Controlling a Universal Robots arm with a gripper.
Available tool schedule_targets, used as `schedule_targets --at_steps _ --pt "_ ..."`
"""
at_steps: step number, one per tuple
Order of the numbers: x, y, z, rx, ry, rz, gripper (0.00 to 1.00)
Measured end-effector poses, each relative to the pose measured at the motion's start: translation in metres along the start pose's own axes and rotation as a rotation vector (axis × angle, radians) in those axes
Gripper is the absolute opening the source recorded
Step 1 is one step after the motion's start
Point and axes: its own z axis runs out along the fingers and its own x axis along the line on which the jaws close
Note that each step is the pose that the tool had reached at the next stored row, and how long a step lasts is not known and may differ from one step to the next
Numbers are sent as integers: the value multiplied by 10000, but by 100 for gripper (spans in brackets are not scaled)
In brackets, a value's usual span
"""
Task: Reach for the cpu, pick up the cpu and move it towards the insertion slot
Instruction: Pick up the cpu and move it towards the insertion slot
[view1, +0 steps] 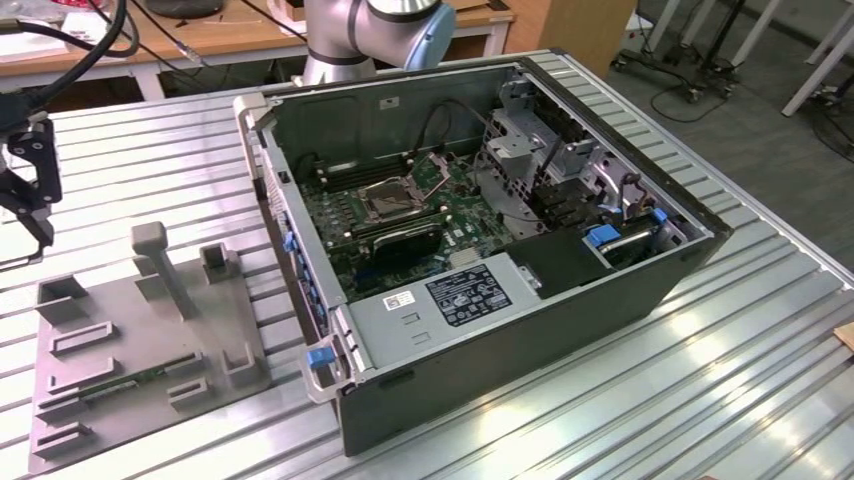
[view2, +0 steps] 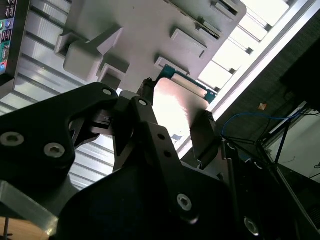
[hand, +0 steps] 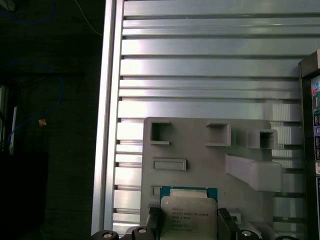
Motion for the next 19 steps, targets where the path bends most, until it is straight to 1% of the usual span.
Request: schedule_targets --at_steps 19 --pt "-51 -1 1 0 -1 0 54"
